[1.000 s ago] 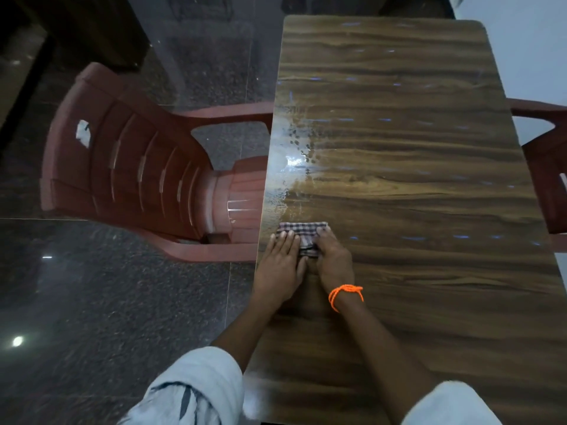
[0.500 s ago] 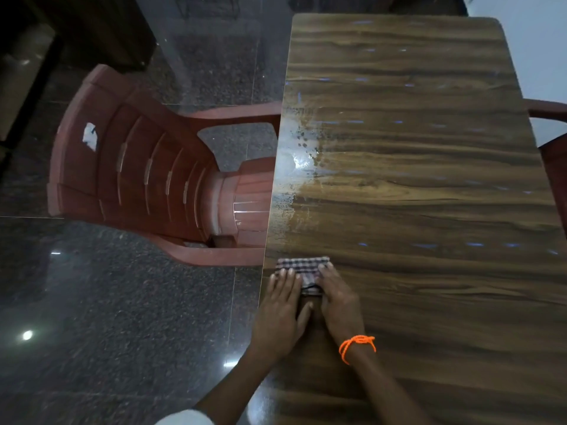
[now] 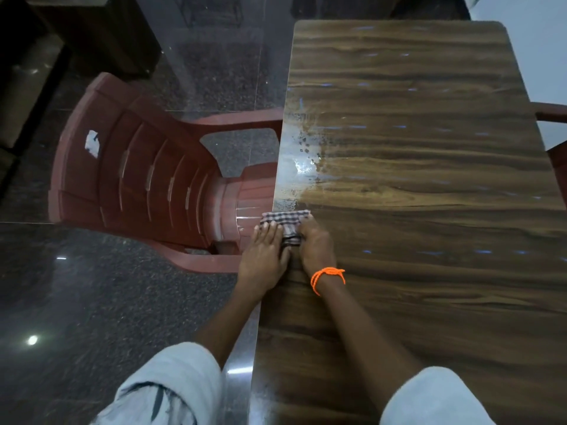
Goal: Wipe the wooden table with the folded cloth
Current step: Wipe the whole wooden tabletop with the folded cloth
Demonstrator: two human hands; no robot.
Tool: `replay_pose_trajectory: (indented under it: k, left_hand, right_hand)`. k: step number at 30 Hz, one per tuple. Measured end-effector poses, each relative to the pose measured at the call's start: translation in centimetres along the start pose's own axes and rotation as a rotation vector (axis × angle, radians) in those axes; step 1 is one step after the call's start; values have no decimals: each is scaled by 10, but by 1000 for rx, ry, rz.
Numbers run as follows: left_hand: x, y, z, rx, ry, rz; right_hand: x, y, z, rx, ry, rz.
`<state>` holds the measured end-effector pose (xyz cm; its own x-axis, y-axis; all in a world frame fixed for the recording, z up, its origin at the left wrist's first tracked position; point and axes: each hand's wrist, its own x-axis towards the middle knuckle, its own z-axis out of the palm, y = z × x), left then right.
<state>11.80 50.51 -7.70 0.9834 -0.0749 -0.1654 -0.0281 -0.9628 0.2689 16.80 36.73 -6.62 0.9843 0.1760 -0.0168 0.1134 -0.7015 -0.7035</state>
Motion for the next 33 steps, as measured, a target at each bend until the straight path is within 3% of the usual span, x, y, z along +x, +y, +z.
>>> replay_pose_trajectory:
  k: [9,18,23,26,29,33]
  left_hand:
    - [-73,30,19,13,19,119]
    - [12,103,22,101,-92,314]
    - [65,82,9,180,-76,277]
    - [64,65,3,160,-65,225]
    - [39,55,4,69,-54,220]
    - [-8,55,15,-5,-3,304]
  right_hand:
    - [-86,30,-14,-16,31,-64]
    - [-62,95,-69,-38,224,111]
    - [3,83,-75,-27,191,55]
    - [18,68,-64,-17,69,48]
    - [-1,60,-53,-12,31,41]
    - [-56,65,-52,-33,112,0]
